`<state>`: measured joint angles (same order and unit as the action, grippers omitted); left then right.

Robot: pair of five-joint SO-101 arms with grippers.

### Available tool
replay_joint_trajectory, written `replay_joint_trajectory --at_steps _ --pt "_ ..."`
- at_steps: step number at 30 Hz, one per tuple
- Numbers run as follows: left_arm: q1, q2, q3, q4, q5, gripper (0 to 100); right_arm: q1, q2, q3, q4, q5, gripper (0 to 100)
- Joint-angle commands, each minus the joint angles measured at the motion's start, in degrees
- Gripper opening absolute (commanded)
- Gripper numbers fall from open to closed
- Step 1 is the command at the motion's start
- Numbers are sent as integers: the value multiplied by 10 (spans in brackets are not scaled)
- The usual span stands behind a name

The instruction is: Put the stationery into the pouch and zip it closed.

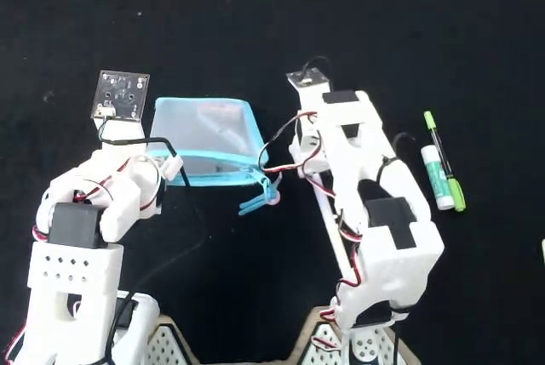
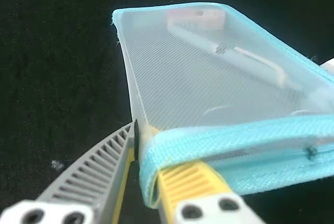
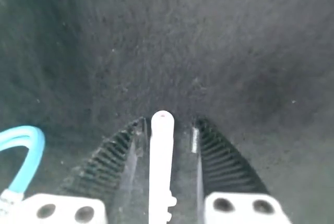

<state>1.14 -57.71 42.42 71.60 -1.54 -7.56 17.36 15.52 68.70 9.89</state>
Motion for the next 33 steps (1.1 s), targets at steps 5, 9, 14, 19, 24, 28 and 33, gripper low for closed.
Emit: replay_joint_trajectory --at_steps 5,9,14,19,24,28,33 --pt "0 -5 -7 -10 5 30 -7 22 -6 -4 2 139" --pt "0 -5 -7 -9 5 30 -4 45 -14 -4 4 136" --pt "0 -5 -7 -8 5 30 11 38 -22 0 1 14" --pt "0 -5 -7 -8 5 30 15 -49 4 24 1 10" --pt "0 -5 -6 -8 5 30 2 -196 22 67 0 10" --pt "0 -5 0 -11 5 30 -25 -307 21 99 0 11" --pt "0 -5 3 -11 4 30 -70 -442 21 130 0 11"
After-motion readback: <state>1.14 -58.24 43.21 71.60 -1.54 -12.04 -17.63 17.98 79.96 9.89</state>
